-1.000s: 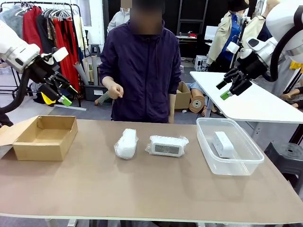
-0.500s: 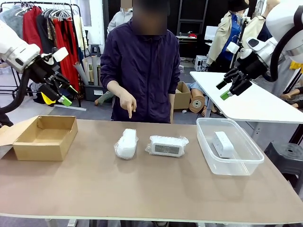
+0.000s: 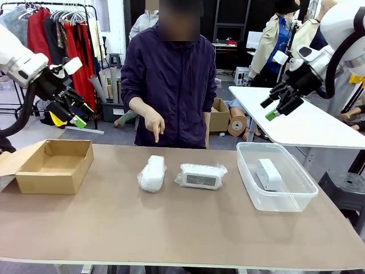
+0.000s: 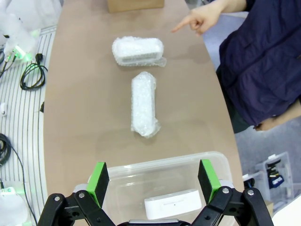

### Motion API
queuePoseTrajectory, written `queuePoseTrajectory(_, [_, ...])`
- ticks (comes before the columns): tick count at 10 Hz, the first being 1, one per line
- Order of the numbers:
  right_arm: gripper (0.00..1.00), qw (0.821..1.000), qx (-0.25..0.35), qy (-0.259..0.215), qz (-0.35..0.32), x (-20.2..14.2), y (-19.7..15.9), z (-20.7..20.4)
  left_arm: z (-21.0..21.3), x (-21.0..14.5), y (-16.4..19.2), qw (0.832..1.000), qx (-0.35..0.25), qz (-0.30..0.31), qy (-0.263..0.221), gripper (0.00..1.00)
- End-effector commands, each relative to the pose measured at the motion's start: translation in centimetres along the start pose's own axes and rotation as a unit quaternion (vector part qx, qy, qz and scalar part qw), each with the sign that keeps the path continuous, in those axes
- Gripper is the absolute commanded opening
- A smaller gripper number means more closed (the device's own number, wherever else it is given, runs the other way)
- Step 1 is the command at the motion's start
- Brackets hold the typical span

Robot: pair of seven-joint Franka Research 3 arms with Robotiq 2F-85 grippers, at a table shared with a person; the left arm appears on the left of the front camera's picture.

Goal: Separate and place wrapped and unwrapped clocks.
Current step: Pick up the Digital clock indicated by the person.

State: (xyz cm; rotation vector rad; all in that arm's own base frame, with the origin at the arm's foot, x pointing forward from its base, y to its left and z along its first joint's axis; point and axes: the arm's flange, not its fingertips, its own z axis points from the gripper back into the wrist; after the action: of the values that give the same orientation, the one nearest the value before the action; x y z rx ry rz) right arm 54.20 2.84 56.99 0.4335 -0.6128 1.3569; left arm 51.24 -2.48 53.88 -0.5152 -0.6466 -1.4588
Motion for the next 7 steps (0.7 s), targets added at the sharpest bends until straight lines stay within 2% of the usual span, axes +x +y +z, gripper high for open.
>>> queuePoseTrajectory(1, [1.00,1.000,0.002,-0.001,0.003,0.23,-0.12,0.21,0.18,-0.10,-0.06,1.000,-0.002,-0.006,-0.003,1.00])
queuePoseTrajectory(7, [1.00,1.000,0.002,-0.001,0.003,0.23,-0.12,0.21,0.18,-0.10,-0.06,1.000,-0.002,-0.006,-0.003,1.00])
